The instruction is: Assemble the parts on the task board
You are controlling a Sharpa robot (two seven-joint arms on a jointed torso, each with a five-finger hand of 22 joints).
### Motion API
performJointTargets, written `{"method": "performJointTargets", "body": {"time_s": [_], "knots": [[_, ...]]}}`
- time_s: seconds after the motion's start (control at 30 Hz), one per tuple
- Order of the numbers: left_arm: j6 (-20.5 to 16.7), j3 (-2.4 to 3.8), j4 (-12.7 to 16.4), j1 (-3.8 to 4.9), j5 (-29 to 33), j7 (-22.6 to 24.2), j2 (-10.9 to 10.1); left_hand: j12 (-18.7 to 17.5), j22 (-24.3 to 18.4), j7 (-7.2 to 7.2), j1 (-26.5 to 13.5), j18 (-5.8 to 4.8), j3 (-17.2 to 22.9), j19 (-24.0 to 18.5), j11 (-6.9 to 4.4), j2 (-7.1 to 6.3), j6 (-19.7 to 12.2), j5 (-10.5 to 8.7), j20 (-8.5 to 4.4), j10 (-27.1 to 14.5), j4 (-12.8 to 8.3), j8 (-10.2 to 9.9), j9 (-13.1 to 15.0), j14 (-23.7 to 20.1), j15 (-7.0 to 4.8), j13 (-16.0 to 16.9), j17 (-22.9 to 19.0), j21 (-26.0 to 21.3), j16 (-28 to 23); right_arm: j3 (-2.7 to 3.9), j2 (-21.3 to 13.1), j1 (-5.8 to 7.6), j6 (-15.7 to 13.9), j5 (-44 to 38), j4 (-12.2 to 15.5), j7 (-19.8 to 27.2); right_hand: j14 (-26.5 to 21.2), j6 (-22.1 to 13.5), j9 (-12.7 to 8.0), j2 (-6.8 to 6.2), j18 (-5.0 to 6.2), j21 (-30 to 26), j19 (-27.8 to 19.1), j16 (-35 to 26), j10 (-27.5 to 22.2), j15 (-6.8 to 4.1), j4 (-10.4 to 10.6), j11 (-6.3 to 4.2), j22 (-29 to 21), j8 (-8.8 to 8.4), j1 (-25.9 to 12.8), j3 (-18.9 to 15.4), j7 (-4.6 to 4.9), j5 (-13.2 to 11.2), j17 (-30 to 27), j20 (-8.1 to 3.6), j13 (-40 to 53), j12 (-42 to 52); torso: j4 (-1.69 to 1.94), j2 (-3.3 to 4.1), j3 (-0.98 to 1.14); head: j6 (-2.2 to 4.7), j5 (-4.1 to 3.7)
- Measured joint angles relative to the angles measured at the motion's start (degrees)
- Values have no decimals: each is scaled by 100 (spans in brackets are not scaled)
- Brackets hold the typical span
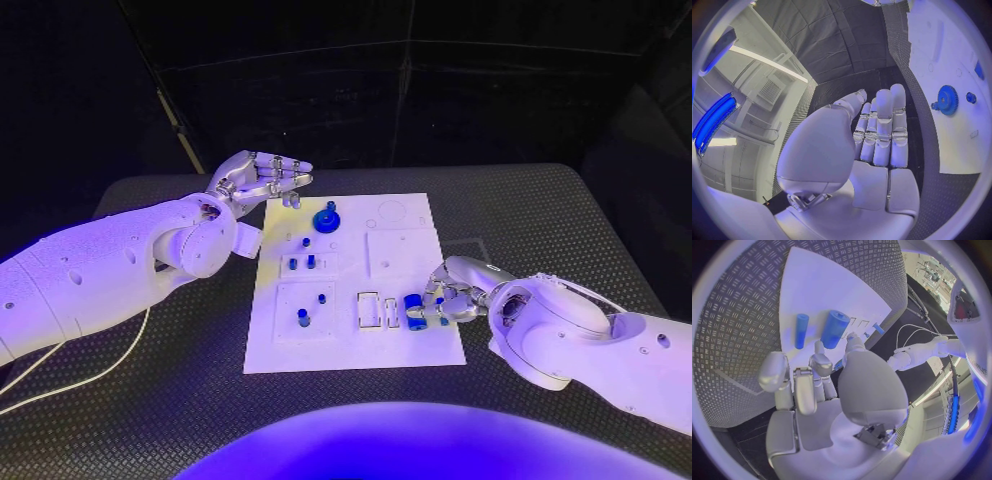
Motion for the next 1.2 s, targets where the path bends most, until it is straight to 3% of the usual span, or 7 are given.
{"method": "performJointTargets", "body": {"time_s": [0.3,0.47,0.87,1.07,1.2], "knots": [[8,0,0,-2,0,-2,-3,23,-7,0,-22,0,0,0,0,22,0,0,0,0,0,27,0,-20,21,0,-10,0,0,19,201,-64,144,-66,-163,-186,0,-11,45,23,0,0,0,0,0,0,0,-1,0,76,-18,0,-13,23,0,0,84,49,2,1,2,-22,24],[18,0,-2,-4,0,-8,-4,23,-6,0,-22,0,0,0,0,22,0,0,0,0,0,27,0,-20,21,0,-10,0,0,46,306,-121,150,-146,-180,-252,-21,8,77,127,0,0,0,0,62,-21,0,-21,-1,155,86,0,-41,62,-1,0,215,147,3,1,3,-29,33],[35,0,2,-11,0,-19,-11,23,-6,0,-22,0,0,0,0,22,0,0,0,0,0,27,0,-20,21,0,-9,0,0,33,313,-175,-12,-254,-143,-283,1,-24,94,365,1,45,30,26,143,-42,-17,-61,58,291,326,16,-81,676,-1,-31,461,243,-3,-4,7,-28,39],[39,0,6,-29,0,-22,-17,23,-5,0,-22,-1,0,0,0,22,0,0,0,0,0,27,0,-20,21,0,-9,0,0,3,202,-213,-283,-255,-48,-254,-4,-25,91,499,1,74,61,51,206,-79,-16,-83,122,304,459,15,-107,1068,-2,-62,598,327,-4,-5,12,-20,45],[40,0,9,-50,0,-22,-20,23,-7,0,-22,-1,0,0,0,22,0,0,0,0,0,27,0,-20,21,0,-10,0,0,-4,140,-224,-562,-189,48,-190,1,-13,91,496,0,106,60,75,256,-83,-16,-92,146,322,564,15,-121,1337,-2,-62,662,336,-4,-10,12,-14,46]]}}
